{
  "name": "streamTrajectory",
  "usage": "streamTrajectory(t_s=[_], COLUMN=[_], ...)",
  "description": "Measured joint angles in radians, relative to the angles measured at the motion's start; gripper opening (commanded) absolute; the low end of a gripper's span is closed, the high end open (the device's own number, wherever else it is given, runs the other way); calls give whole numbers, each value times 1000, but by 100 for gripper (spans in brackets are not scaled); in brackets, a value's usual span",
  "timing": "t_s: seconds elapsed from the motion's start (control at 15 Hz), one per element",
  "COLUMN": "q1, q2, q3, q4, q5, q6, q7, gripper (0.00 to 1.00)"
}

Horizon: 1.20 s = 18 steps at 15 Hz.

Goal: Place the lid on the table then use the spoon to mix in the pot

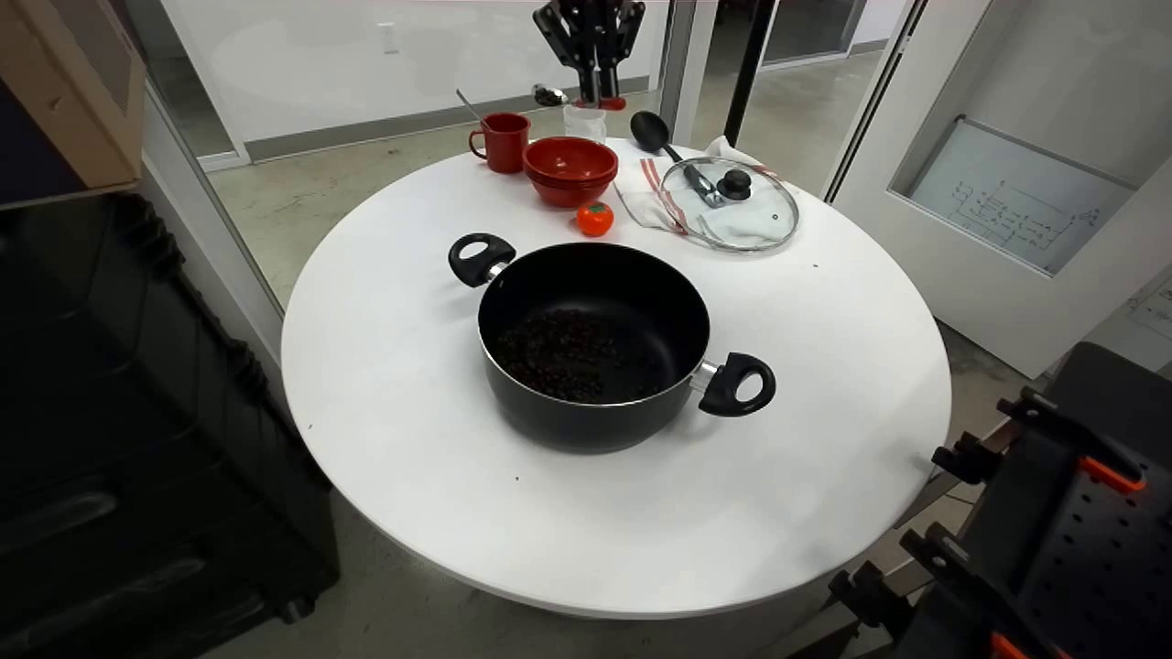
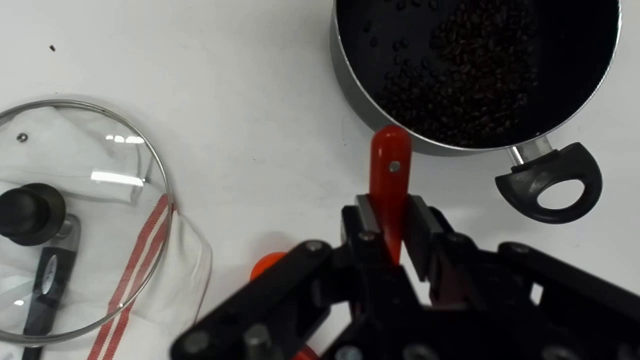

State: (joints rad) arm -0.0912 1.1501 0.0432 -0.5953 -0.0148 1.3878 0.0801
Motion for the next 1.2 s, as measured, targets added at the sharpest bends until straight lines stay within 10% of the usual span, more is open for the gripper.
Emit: streamTrajectory(t_s=[1.2], q1=[25], q2=[-8], q3=[7], q4=[-51], q5=[-46], q6=[-58], q7=[-231], gripper=[5])
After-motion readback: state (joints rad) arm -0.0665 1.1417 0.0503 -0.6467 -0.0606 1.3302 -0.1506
